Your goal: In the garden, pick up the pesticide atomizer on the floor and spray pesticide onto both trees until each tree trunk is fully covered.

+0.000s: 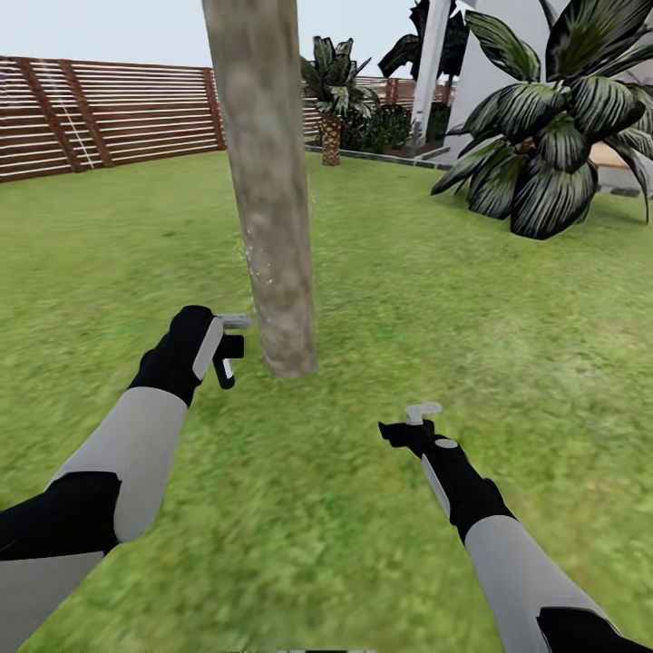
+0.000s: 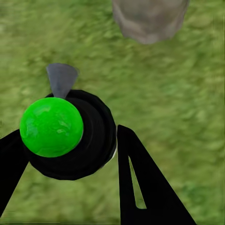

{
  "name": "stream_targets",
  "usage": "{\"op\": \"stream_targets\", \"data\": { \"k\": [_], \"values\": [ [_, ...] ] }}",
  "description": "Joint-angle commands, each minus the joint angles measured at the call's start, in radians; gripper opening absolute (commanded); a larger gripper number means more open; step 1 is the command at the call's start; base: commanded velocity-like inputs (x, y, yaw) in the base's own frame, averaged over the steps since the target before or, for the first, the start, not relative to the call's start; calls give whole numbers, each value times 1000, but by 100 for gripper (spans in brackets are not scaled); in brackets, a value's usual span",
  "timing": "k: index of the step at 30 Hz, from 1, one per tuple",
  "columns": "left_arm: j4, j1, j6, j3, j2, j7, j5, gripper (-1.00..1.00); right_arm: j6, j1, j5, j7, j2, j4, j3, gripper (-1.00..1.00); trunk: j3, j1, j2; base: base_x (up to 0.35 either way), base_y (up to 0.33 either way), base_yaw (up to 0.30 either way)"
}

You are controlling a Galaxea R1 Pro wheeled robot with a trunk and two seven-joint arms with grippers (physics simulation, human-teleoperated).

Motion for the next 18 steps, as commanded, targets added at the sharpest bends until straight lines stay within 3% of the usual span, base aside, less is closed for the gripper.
{"op": "stream_targets", "data": {
  "k": [1, 5, 10, 16, 18],
  "values": [
    [0, -1, 3, 2, -1, 8, 7, -100, 5, 0, 10, 8, 1, -2, -5, 100, -1, 0, 0, 0, -265, 236],
    [0, -1, 3, 2, -1, 8, 7, -100, 5, 0, 10, 8, 1, -2, -5, 100, -1, 0, 0, 0, -268, 172],
    [1, -1, 3, 1, 0, 8, 7, -100, 5, 0, 10, 9, 1, -4, -6, 100, -1, 0, 0, 68, -247, -59],
    [10, -12, 6, 0, 3, 8, 9, -100, 5, -1, 10, 9, 1, -4, -6, 100, -1, 0, 0, 24, -30, -83],
    [43, -56, 9, 3, 2, 8, 9, -100, 6, 0, 10, 9, 1, -3, -7, 100, -1, 0, 0, 1, -1, -4]
  ]
}}
